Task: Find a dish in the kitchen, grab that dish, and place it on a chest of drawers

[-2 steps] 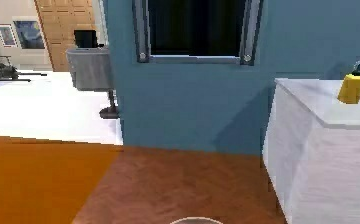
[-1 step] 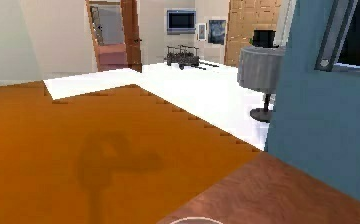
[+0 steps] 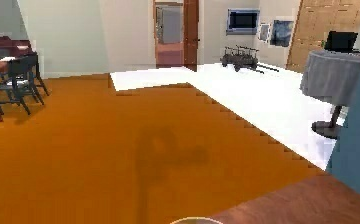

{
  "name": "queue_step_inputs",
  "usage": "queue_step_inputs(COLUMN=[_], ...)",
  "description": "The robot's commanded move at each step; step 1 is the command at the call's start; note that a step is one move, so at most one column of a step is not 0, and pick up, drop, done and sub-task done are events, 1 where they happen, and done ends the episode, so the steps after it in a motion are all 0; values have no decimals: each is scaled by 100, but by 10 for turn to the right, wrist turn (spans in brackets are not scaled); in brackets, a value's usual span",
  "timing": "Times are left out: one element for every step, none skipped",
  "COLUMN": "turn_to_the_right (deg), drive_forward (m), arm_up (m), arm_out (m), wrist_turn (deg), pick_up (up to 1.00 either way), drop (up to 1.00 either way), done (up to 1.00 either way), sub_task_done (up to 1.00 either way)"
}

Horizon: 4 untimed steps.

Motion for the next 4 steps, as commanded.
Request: queue_step_inputs(turn_to_the_right=[0, 0, 0, -30], drive_forward=[100, 100, 100, 0], arm_up=[0, 0, 0, 0], arm_out=[0, 0, 0, 0], wrist_turn=[0, 0, 0, 0], pick_up=[0, 0, 0, 0], drop=[0, 0, 0, 0], done=[0, 0, 0, 0], sub_task_done=[0, 0, 0, 0])
